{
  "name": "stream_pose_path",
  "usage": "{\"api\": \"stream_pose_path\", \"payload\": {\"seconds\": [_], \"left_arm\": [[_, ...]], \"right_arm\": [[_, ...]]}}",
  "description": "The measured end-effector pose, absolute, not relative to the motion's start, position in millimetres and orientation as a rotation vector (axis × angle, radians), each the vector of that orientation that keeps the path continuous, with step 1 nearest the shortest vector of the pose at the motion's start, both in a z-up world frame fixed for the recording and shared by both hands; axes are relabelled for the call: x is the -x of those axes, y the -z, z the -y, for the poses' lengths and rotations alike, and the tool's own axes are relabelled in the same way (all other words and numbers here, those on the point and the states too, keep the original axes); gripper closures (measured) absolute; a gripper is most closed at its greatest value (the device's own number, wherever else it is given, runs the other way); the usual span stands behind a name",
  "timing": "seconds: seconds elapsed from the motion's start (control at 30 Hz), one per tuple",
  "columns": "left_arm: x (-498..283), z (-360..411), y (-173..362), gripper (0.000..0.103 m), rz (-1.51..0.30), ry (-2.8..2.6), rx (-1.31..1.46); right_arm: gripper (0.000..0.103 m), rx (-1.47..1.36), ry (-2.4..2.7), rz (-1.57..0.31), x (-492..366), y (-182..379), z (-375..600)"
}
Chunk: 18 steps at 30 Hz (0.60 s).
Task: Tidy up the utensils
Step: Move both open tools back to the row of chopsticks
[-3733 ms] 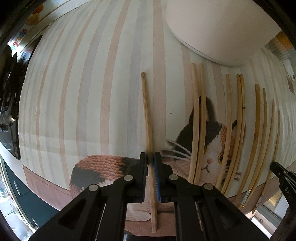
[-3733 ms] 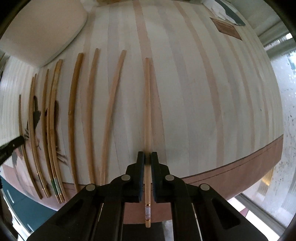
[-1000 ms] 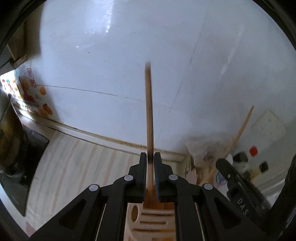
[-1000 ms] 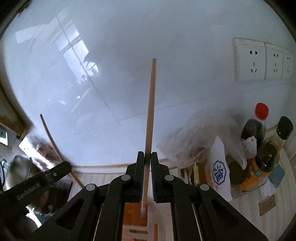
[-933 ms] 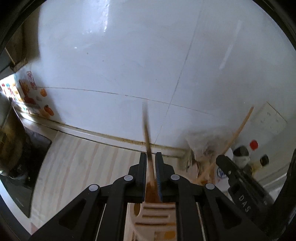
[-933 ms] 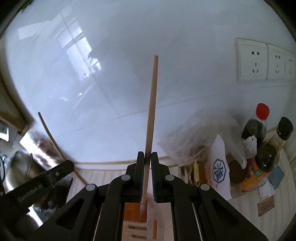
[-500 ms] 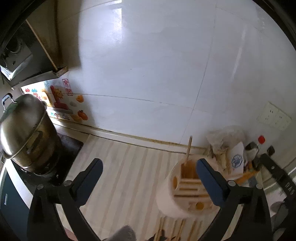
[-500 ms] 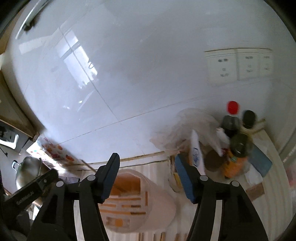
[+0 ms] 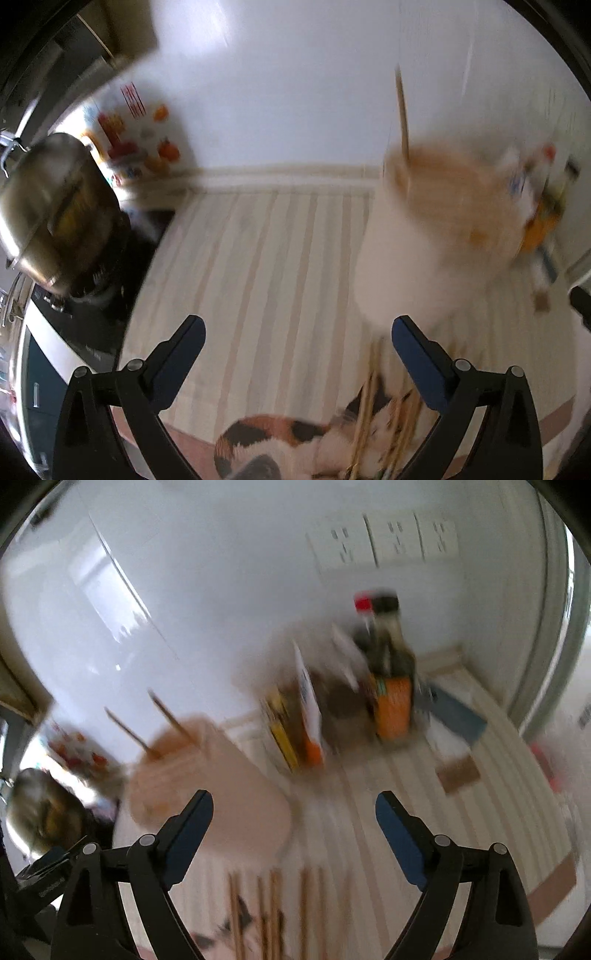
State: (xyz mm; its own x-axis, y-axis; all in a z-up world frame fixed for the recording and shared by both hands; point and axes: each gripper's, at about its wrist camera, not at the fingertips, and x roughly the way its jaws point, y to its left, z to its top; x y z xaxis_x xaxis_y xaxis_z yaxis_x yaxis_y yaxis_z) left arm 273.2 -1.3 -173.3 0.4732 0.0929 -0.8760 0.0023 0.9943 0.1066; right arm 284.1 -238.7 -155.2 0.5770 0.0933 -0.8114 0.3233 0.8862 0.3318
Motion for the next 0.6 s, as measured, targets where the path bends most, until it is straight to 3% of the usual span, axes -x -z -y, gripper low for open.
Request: {"api": "stream_pose_path", "payload": {"seconds": [0.1,0.13,0.17,0.2,0.3,0.53,0.6], "left_arm": [[-268.8,8.3,214.6,0.005,-1.171,-0.027,-0.133],[-268.4,10.5,227.4,0.01,-1.206,-0.005,-0.136],[-268.2,13.7,244.8,0.027,-1.259,0.025,-0.135],[-267.6,16.3,256.7,0.046,-1.297,0.045,-0.134],[-269.9,24.3,294.5,0.076,-1.424,0.128,-0.089],[-268.1,43.8,327.4,0.078,-1.496,0.207,-0.105],[-268.2,50.1,333.5,0.089,-1.503,0.21,-0.137]], "right_arm": [[0.018,-0.511,0.128,-1.056,-272.7,188.1,237.8],[0.033,-0.52,0.119,-1.106,-269.2,202.8,236.4],[0.048,-0.525,0.115,-1.141,-267.7,214.5,234.8],[0.054,-0.531,0.11,-1.181,-264.8,229.0,232.9],[0.066,-0.517,0.119,-1.253,-255.7,259.6,227.2],[0.07,-0.502,0.153,-1.367,-240.2,303.4,224.3],[0.07,-0.499,0.155,-1.384,-238.8,308.6,223.9]]}}
